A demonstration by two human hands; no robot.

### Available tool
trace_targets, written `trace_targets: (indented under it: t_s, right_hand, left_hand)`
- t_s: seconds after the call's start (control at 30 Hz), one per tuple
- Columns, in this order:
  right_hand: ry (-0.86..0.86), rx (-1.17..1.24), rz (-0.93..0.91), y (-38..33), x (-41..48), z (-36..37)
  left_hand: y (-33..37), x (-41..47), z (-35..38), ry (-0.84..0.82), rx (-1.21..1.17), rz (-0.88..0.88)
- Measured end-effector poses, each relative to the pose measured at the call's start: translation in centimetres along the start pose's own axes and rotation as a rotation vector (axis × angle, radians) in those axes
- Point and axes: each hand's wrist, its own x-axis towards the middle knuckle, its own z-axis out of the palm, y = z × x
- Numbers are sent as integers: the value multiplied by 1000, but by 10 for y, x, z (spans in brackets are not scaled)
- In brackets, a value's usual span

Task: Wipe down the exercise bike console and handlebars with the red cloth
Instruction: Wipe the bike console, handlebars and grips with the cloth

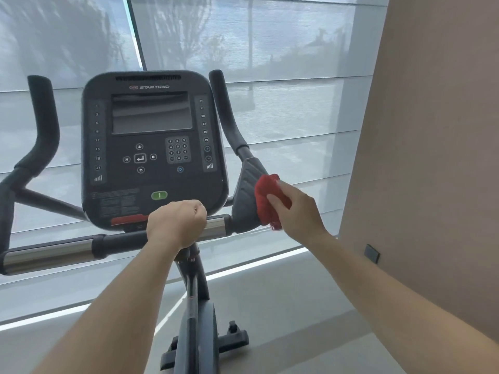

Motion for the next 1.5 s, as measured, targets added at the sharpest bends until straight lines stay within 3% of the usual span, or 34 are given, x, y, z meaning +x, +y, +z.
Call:
trace_targets:
  t_s: [0.43, 0.67, 0.77, 0.9, 1.1, 1.27, 1.43, 1.5]
  right_hand:
    - [-71, -214, -436, -1, -19, 6]
    - [-101, -285, -583, -6, -31, 22]
    - [-118, -256, -527, -1, -22, 7]
    - [-4, -219, -280, -3, -2, -9]
    - [-113, -185, -502, -3, -29, 13]
    - [-29, -142, -339, -8, -11, -2]
    - [-180, -163, -482, -15, -30, 13]
    - [-127, -135, -399, -17, -18, 5]
  left_hand:
    - [-1, 0, 2, 5, -8, 16]
    - [-3, 1, 6, 8, -16, 5]
    - [-3, -1, 4, -6, -18, 21]
    - [-3, -1, 3, 0, -15, 24]
    - [-3, 1, 3, 10, -24, 21]
    - [-5, 0, 6, 22, -7, 42]
    - [-4, 2, 7, 6, 10, 43]
    - [-5, 1, 5, -14, -7, 76]
